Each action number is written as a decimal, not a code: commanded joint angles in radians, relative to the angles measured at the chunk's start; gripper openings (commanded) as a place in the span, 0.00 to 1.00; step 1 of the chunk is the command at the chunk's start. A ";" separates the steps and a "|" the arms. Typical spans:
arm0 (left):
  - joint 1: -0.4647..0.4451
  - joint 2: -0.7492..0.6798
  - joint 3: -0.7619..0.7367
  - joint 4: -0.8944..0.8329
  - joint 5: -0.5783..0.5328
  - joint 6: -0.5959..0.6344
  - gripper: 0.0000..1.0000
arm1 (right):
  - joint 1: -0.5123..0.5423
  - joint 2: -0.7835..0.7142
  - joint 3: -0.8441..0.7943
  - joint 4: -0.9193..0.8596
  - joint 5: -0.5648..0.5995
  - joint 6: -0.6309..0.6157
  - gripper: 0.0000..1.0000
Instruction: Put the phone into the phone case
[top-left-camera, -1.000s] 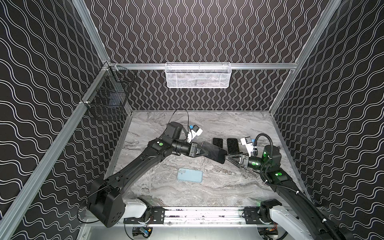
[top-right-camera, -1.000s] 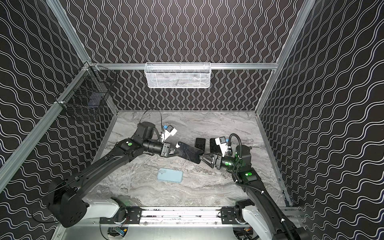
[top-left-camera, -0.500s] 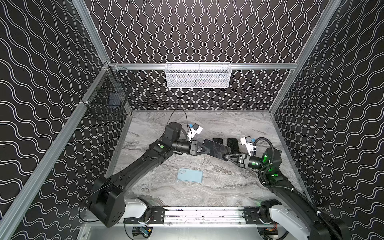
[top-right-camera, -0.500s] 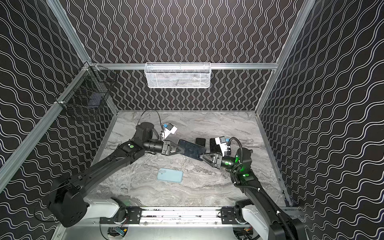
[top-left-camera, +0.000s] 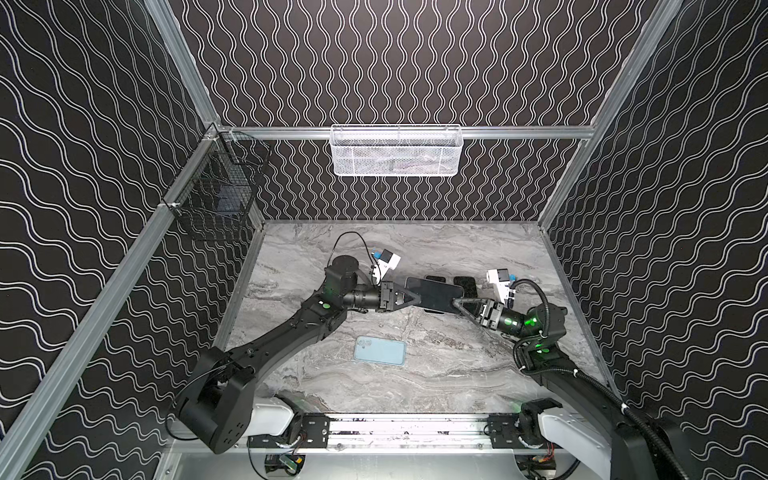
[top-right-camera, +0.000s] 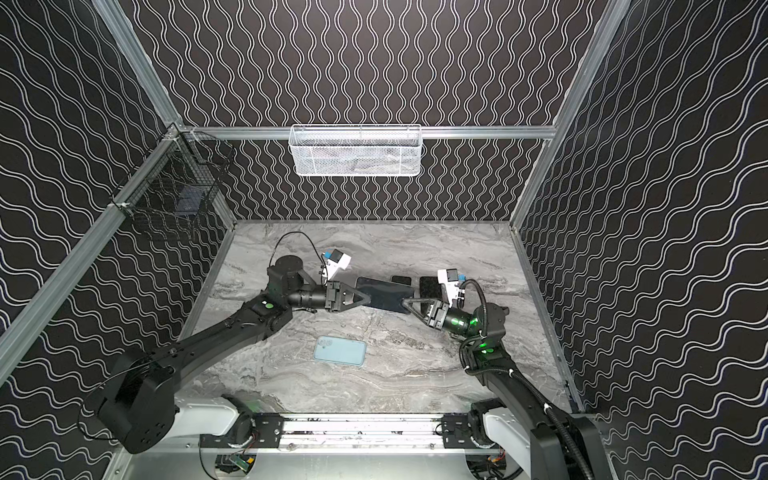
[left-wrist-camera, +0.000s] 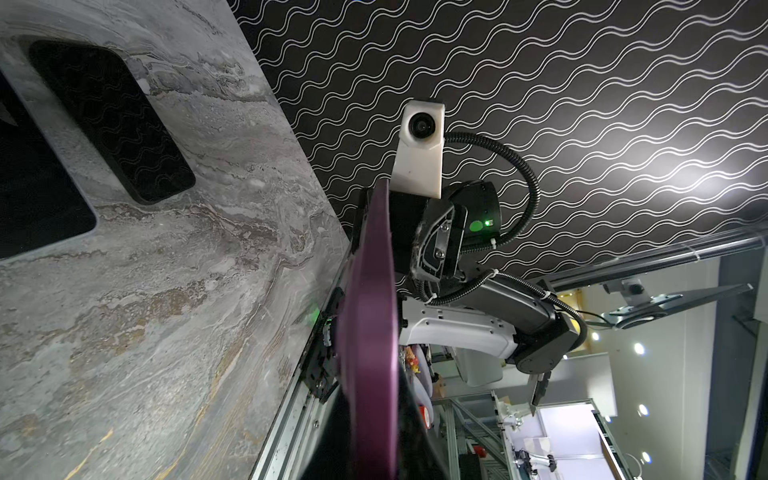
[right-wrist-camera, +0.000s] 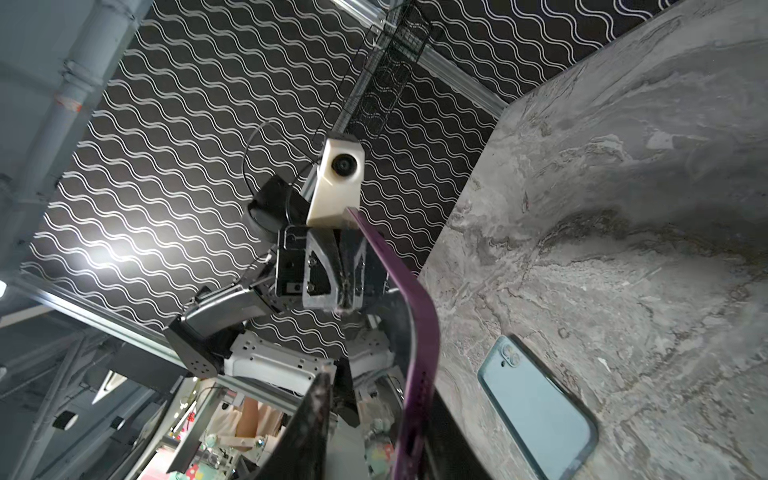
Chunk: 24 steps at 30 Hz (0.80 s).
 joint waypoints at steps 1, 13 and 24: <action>0.002 0.021 -0.037 0.216 -0.137 -0.156 0.00 | 0.001 0.017 -0.002 0.267 0.018 0.109 0.32; -0.007 0.019 -0.047 0.252 -0.229 -0.160 0.00 | 0.002 0.050 0.015 0.330 0.069 0.163 0.23; -0.033 0.072 -0.037 0.321 -0.196 -0.194 0.00 | 0.003 0.107 0.030 0.398 0.064 0.195 0.09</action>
